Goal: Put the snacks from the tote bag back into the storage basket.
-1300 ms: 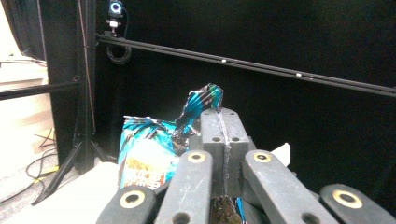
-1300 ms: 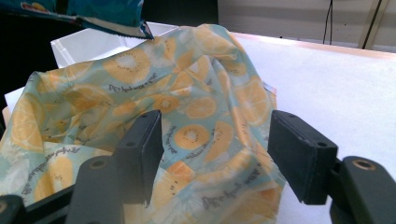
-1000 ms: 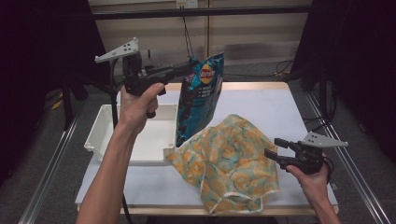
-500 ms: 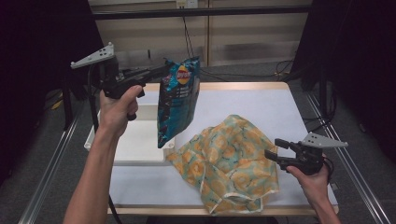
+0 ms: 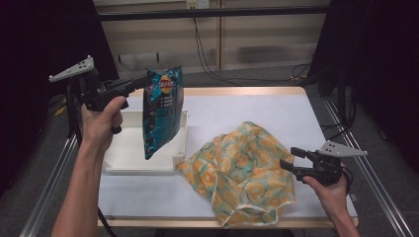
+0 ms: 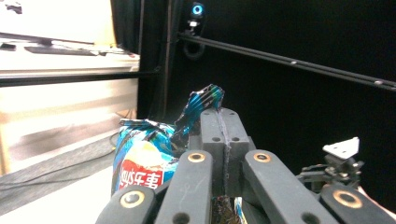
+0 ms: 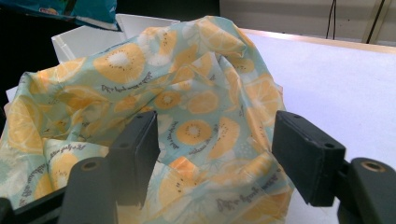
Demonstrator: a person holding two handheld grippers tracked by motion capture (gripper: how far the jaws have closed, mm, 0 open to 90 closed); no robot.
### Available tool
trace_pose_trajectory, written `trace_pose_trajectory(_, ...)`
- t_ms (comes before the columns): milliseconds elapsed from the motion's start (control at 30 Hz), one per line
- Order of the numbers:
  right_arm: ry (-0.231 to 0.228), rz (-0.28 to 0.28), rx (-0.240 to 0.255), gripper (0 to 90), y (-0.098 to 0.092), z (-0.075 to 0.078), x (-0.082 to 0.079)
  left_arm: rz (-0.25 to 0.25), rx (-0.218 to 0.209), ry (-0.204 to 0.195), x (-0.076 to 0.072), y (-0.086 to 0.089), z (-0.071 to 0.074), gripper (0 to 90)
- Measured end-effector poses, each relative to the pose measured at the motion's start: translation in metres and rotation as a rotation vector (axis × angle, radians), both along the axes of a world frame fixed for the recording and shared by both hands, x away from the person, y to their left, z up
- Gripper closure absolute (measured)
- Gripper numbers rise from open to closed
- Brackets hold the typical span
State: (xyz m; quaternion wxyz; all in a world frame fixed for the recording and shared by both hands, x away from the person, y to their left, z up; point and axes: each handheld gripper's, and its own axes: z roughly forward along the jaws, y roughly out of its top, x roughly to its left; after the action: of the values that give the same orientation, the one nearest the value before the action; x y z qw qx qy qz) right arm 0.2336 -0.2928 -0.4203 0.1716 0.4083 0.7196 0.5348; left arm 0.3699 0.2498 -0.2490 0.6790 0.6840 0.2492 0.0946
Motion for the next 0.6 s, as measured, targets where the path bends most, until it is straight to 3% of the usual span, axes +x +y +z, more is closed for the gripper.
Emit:
trace_pose_trajectory(300, 0.002, 0.005, 0.001, 30.8, 0.000, -0.001, 0.000, 0.065, -0.005, 0.030, 0.003, 0.023, -0.015, 90.0)
trace_pose_trajectory(500, -0.001, 0.005, 0.005, 30.7, -0.001, -0.001, -0.001, 0.145, 0.030, 0.046, 0.009, 0.039, -0.024, 90.0)
trace_pose_trajectory(600, 0.002, 0.007, 0.003, 30.7, -0.001, -0.001, -0.002, 0.166, 0.016, 0.054, 0.014, 0.044, -0.029, 90.0)
